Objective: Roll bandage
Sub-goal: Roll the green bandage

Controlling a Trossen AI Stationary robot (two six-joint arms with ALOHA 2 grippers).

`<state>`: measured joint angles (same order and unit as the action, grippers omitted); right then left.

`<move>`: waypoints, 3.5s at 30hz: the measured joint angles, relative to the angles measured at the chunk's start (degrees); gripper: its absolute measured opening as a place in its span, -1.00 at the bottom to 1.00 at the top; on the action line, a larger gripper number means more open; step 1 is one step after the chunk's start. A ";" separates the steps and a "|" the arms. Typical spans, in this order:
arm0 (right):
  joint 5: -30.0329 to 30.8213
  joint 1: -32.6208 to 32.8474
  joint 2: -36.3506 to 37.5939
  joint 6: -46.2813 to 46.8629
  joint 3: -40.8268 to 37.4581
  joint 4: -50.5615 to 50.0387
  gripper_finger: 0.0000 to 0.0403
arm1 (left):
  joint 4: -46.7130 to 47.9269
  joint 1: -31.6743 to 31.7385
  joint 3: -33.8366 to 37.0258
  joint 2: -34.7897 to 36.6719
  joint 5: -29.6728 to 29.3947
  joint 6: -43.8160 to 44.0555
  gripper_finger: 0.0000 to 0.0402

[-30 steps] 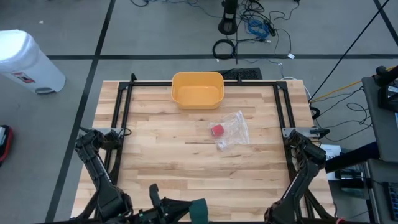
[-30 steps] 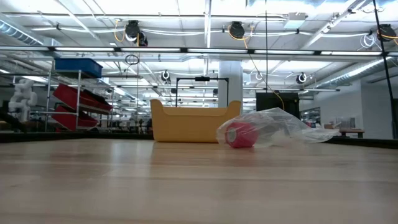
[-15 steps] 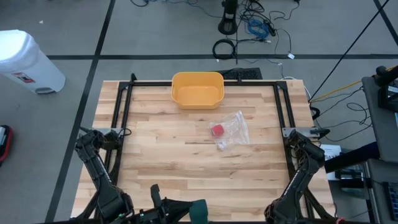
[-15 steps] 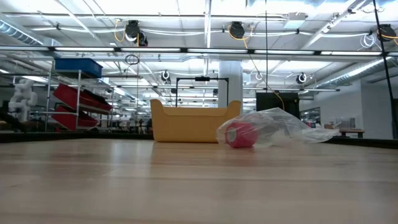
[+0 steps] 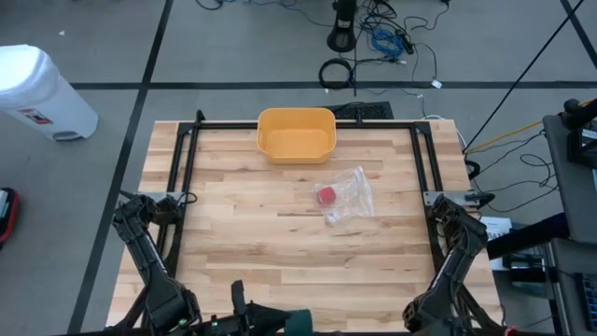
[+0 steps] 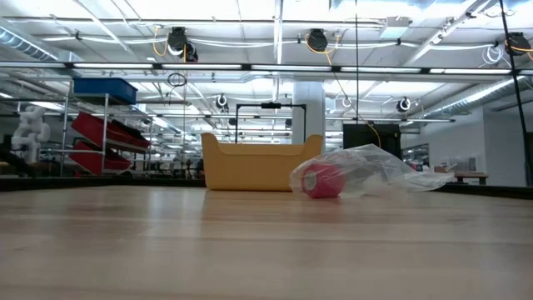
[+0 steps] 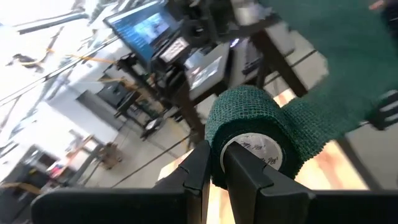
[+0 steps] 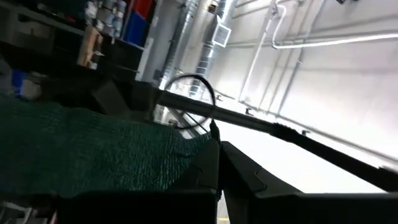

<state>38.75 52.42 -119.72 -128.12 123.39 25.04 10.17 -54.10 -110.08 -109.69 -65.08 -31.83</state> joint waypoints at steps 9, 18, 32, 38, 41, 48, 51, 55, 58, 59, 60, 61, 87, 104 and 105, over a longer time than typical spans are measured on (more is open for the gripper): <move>0.69 -3.19 0.02 5.16 3.67 0.00 -1.00 | 1.57 0.08 0.00 0.00 9.67 -0.03 -0.77; 8.88 -6.88 0.33 13.28 4.59 0.32 -1.00 | 2.64 -0.40 0.00 0.00 9.33 -0.04 -0.77; 12.30 -5.75 0.55 16.33 4.59 0.43 -1.00 | 2.39 -3.22 0.00 0.00 -1.45 -0.49 -0.77; 17.52 -6.03 0.55 16.46 4.59 0.41 -1.00 | 2.31 -4.71 0.00 0.00 -1.58 -1.63 -0.77; 18.17 -6.07 0.55 16.54 4.59 0.42 -1.00 | 2.32 -5.72 0.00 0.00 -1.50 -1.99 -0.77; 18.22 -6.65 0.55 22.20 4.59 -0.19 -1.00 | 2.31 -7.03 0.00 0.00 -1.39 -3.57 -0.77; 18.26 -7.14 0.55 26.48 4.59 -2.41 -1.00 | 2.29 -7.46 0.00 0.00 -1.24 -3.62 -0.77; 18.32 -8.26 0.55 32.65 4.59 -6.11 -1.00 | 2.11 -7.84 0.00 0.00 -0.07 -4.74 -0.77; 19.27 -9.06 0.55 38.00 4.59 -9.93 -1.00 | 1.19 -7.94 0.00 0.00 1.70 -4.79 -0.77; 20.03 -9.32 0.52 39.65 4.59 -11.00 -1.00 | 0.86 -8.04 0.00 0.00 1.73 -4.89 -0.77; 20.96 -9.46 0.52 41.41 4.57 -12.11 -1.00 | 0.85 -8.16 0.00 0.00 1.72 -5.05 -0.77; 21.58 -9.65 0.52 43.38 4.59 -13.38 -1.00 | 0.83 -8.29 0.00 0.00 1.71 -5.18 -0.77; 22.67 -10.65 0.50 82.72 4.57 -42.27 -1.00 | 0.55 -10.19 0.00 0.00 -1.19 -6.11 -0.77; 11.78 -13.24 0.50 99.12 4.57 -53.24 -0.99 | -0.87 -10.85 0.00 0.00 0.92 -6.73 -0.77; 10.97 -13.34 0.50 99.46 4.57 -53.23 -0.98 | -1.18 -10.83 0.00 0.00 1.33 -7.06 -0.77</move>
<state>49.73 39.08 -119.22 -28.66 127.96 -28.19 8.99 -64.92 -110.08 -109.69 -63.76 -38.89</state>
